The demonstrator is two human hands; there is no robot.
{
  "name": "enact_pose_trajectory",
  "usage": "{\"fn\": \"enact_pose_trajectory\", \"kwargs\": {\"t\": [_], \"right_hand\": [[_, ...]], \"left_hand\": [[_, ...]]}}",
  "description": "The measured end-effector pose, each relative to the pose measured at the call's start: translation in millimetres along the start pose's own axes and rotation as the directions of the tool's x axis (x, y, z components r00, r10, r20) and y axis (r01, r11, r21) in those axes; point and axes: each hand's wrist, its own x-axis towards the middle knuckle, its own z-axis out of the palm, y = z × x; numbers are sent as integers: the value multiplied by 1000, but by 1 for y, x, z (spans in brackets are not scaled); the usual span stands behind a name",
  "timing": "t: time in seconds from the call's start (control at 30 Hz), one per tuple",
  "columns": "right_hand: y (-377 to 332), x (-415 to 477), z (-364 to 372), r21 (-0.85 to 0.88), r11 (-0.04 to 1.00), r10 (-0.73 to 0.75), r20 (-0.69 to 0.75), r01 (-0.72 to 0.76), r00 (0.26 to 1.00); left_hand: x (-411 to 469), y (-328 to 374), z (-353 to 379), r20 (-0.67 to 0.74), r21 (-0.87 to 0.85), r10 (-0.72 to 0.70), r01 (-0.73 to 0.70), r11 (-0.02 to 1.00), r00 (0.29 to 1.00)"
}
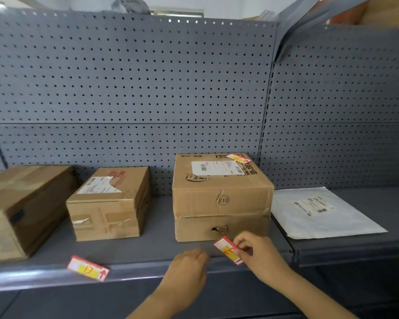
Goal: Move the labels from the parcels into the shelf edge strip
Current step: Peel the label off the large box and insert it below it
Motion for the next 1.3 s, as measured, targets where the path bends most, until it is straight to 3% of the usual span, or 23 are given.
{"fn": "enact_pose_trajectory", "kwargs": {"t": [0.43, 0.67, 0.93, 1.13, 1.3], "right_hand": [[4, 6, 18, 62, 992, -106, -61, 110, 992], [8, 9, 27, 38, 985, -168, -47, 169, 985], [9, 14, 22, -68, 964, -257, -5, 256, 967], [12, 13, 27, -196, 948, -245, 51, 250, 968], [8, 14, 28, -319, 885, -318, 118, 339, 941]], "left_hand": [[10, -3, 26, 2, 81, 8, -8, 997, 1000], [7, 8, 30, 17, 108, -56, 54, 993, 998], [9, 16, 26, 25, 94, -92, 89, 992, 995], [6, 19, 25, 85, 99, -116, 107, 989, 990], [-1, 23, 32, 36, 12, -195, 195, 981, 980]]}}
